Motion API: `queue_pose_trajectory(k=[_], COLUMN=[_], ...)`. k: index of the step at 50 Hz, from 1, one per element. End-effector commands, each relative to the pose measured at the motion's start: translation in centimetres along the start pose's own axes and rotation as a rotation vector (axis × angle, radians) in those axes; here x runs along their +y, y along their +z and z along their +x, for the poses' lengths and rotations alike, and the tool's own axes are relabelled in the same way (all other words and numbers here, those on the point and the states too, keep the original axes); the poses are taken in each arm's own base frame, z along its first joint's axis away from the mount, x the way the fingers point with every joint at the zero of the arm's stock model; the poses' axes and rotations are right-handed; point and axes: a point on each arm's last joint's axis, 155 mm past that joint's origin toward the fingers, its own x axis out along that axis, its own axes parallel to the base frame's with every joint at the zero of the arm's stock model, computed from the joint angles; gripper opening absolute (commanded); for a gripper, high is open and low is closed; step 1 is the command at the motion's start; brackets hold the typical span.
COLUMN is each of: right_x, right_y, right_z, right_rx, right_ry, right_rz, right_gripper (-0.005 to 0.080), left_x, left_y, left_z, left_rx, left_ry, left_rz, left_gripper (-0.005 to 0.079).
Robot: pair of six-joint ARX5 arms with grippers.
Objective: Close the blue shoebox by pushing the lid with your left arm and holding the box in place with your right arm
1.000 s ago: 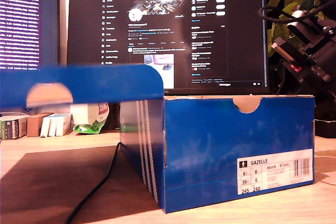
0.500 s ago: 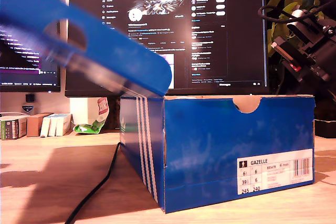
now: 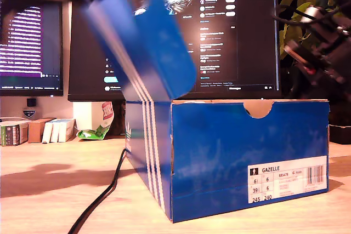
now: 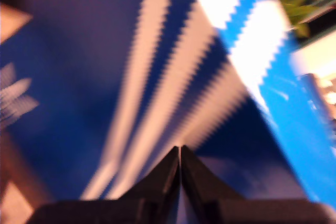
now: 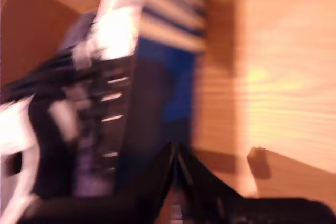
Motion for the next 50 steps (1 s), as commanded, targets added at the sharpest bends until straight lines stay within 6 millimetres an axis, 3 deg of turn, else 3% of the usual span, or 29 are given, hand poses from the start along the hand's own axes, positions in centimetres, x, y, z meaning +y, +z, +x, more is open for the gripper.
queue_pose_trajectory(k=[1, 11, 15, 20, 26, 31, 38, 50], right_x=[-1.5, -4.4, -4.6, -3.3, -1.7, -0.5, -0.4, 2.1], right_y=[1.7, 3.8, 4.3, 4.7, 4.7, 4.7, 4.6, 3.6], right_z=[-0.7, -2.7, -3.2, -3.4, -3.4, -3.3, -3.3, -3.5], right_rx=[-0.044, -0.091, -0.098, -0.106, -0.101, -0.096, -0.091, -0.046], right_ry=[-0.034, -0.089, -0.077, -0.001, 0.084, 0.134, 0.141, 0.259], right_rz=[0.003, 0.061, 0.079, 0.092, 0.106, 0.105, 0.114, 0.131], right_gripper=[-0.0011, -0.0011, -0.0011, -0.0011, -0.0011, -0.0011, -0.0011, -0.0011], left_x=[0.0, -2.2, -3.1, -3.5, -2.5, 0.0, 2.8, 4.5], left_y=[-0.2, -0.1, -0.2, -0.1, -0.2, -0.1, -0.6, -1.2], left_z=[1.3, 5.8, 7.5, 8.5, 8.3, 7.5, 6.5, 5.7], left_rx=[0.022, 0.083, 0.106, 0.119, 0.129, 0.148, 0.187, 0.221], left_ry=[-0.005, -0.086, -0.124, -0.140, -0.104, -0.026, 0.060, 0.108], left_rz=[-0.015, 0.023, 0.043, 0.103, 0.142, 0.141, 0.133, 0.155], left_gripper=[-0.0019, -0.0019, -0.0019, -0.0019, -0.0019, -0.0019, -0.0019, -0.0019])
